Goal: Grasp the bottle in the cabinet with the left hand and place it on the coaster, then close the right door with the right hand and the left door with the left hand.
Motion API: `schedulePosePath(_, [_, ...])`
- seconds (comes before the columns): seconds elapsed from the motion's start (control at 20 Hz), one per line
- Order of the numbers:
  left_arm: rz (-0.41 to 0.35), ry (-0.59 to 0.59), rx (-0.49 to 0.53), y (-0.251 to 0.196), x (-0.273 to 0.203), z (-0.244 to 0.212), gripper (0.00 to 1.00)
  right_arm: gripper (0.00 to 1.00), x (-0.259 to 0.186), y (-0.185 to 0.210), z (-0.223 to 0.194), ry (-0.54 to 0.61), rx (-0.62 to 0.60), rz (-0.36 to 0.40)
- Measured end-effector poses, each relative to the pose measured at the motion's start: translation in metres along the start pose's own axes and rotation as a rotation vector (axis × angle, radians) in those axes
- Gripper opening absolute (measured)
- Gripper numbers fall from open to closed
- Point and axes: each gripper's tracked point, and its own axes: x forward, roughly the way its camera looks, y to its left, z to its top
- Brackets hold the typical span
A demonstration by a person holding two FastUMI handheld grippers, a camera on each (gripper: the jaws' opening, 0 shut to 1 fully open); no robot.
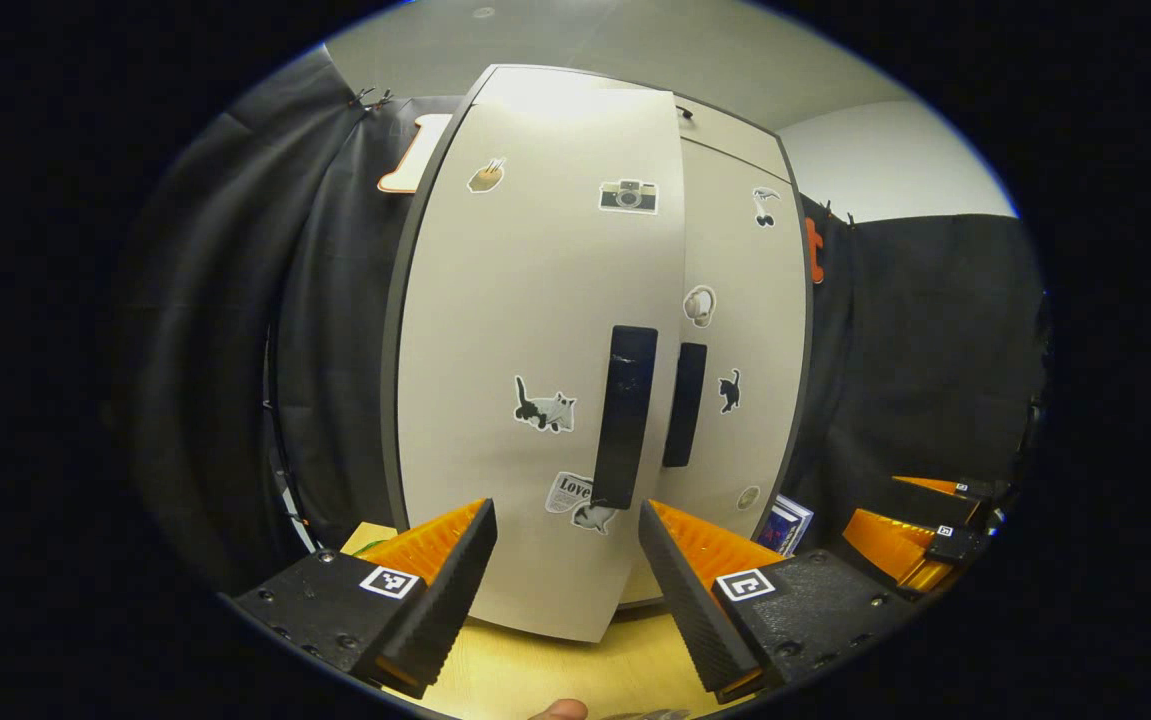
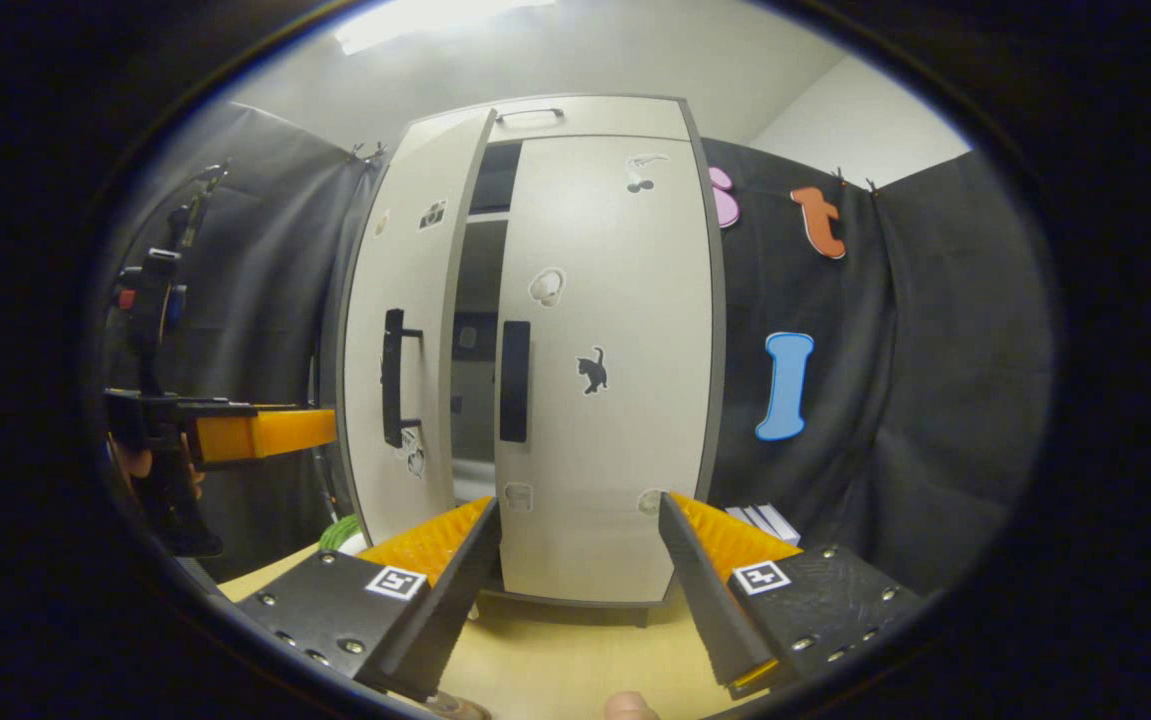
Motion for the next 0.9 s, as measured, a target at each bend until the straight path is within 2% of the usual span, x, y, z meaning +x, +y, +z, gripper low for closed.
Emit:
schedulePosePath(0.15, [0.022, 0.009, 0.025, -0.010, -0.001, 0.010, 0.92, 0.93, -0.001, -0.011, 0.012, -0.012, -0.010, -0.009])
schedulePosePath(0.25, [0.042, 0.003, 0.040, -0.016, -0.002, 0.023, 0.92, 0.96, -0.001, -0.019, 0.026, -0.033, -0.021, -0.015])
schedulePosePath(0.3, [0.043, -0.008, 0.041, -0.021, -0.001, 0.030, 0.93, 0.99, -0.001, -0.023, 0.034, -0.049, -0.024, -0.017])
schedulePosePath(0.35, [0.043, -0.020, 0.039, -0.027, 0.000, 0.039, 0.94, 0.96, -0.002, -0.027, 0.042, -0.062, -0.026, -0.019])
schedulePosePath(0.65, [0.070, -0.129, 0.025, -0.058, -0.008, 0.087, 0.95, 0.95, -0.005, -0.047, 0.089, -0.151, 0.001, -0.004])
schedulePosePath(0.7, [0.076, -0.146, 0.026, -0.063, -0.008, 0.093, 0.91, 0.95, -0.006, -0.051, 0.096, -0.165, 0.005, 0.000])
schedulePosePath(0.8, [0.085, -0.155, 0.025, -0.074, -0.009, 0.097, 0.96, 0.93, -0.008, -0.057, 0.105, -0.184, 0.011, 0.013])
schedulePosePath(0.85, [0.087, -0.157, 0.023, -0.079, -0.009, 0.099, 0.92, 0.93, -0.009, -0.061, 0.108, -0.189, 0.011, 0.022])
schedulePosePath(0.9, [0.093, -0.159, 0.021, -0.083, -0.008, 0.098, 0.92, 0.93, -0.009, -0.065, 0.109, -0.193, 0.007, 0.028])
